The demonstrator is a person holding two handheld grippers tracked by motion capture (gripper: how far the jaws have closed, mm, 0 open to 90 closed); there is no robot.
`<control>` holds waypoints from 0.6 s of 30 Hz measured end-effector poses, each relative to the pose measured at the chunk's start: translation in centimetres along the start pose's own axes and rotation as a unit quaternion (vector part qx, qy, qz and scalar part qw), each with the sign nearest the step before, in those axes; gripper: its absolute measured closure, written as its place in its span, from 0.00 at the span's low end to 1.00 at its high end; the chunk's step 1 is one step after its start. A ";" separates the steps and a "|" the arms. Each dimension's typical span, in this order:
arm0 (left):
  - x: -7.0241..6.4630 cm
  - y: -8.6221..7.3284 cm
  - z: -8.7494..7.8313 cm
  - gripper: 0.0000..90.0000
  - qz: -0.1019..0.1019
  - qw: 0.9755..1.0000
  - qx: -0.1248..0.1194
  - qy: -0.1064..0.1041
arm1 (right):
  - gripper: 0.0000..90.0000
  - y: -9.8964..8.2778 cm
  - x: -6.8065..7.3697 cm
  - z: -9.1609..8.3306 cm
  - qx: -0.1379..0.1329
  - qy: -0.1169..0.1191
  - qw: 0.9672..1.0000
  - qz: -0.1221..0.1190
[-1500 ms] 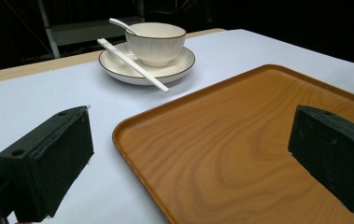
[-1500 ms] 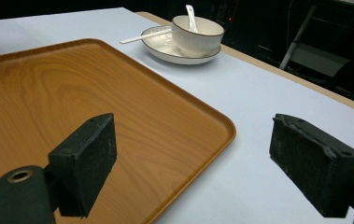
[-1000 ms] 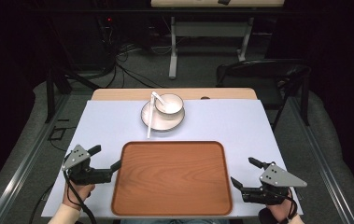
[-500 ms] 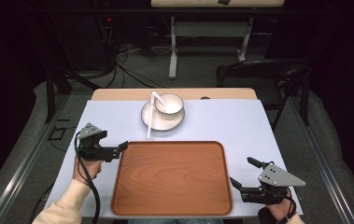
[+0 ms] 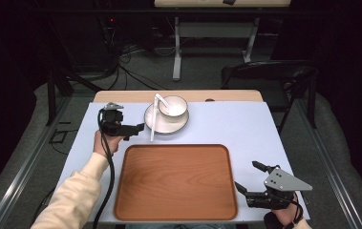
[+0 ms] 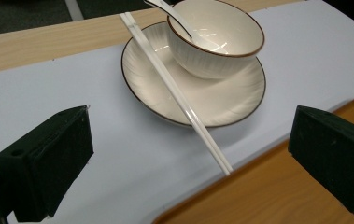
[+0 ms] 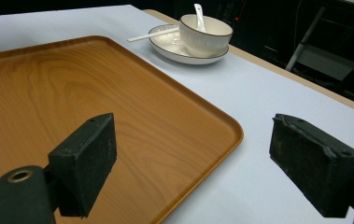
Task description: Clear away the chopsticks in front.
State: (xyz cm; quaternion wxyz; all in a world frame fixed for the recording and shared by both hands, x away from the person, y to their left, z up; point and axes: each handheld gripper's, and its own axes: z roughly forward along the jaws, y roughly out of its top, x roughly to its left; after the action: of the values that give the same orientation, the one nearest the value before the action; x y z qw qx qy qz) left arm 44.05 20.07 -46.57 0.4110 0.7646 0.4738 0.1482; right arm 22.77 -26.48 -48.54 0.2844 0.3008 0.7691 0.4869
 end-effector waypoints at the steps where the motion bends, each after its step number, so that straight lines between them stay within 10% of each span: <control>1: 0.2 0.4 0.5 0.00 -0.004 1.000 0.007 0.002 | 0.16 0.0 0.0 0.0 0.000 0.000 1.000 -0.001; 18: 2.4 5.3 8.5 0.35 -0.045 0.995 0.076 0.041 | 0.16 0.0 0.0 -0.1 0.000 0.002 1.000 0.000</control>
State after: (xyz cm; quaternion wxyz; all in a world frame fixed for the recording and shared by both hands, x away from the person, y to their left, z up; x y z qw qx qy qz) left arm 53.69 16.83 -48.12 0.3381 0.7648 0.5340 0.1248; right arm 22.73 -26.53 -48.54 0.2824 0.3001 0.7697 0.4876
